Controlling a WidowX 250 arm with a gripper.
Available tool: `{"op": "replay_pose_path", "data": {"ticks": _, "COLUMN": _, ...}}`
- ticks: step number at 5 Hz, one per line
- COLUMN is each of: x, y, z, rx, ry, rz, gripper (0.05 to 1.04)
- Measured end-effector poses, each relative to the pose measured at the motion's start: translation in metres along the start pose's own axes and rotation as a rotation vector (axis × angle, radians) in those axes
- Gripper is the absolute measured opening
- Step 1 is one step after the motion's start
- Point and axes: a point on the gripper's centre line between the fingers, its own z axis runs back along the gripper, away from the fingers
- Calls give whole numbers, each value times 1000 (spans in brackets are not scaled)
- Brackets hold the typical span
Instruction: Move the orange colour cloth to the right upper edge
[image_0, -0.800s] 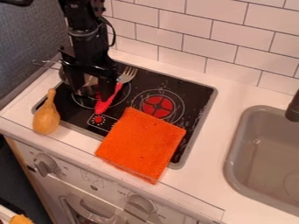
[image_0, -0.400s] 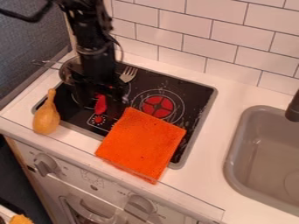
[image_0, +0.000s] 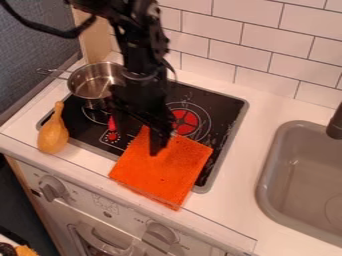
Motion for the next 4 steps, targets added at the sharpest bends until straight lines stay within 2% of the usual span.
{"op": "replay_pose_path", "data": {"ticks": 1, "x": 7, "y": -19, "z": -9, "rx": 4, "ry": 12, "rz": 1, "gripper": 1000}}
{"op": "replay_pose_path", "data": {"ticks": 2, "x": 13, "y": -23, "z": -22, "rx": -15, "ry": 0, "rz": 54, "gripper": 1000}}
{"op": "replay_pose_path", "data": {"ticks": 3, "x": 15, "y": -23, "z": -27, "rx": -15, "ry": -43, "rz": 92, "gripper": 1000}}
{"op": "replay_pose_path", "data": {"ticks": 4, "x": 15, "y": -20, "z": -29, "rx": 8, "ry": -67, "rz": 107, "gripper": 1001}}
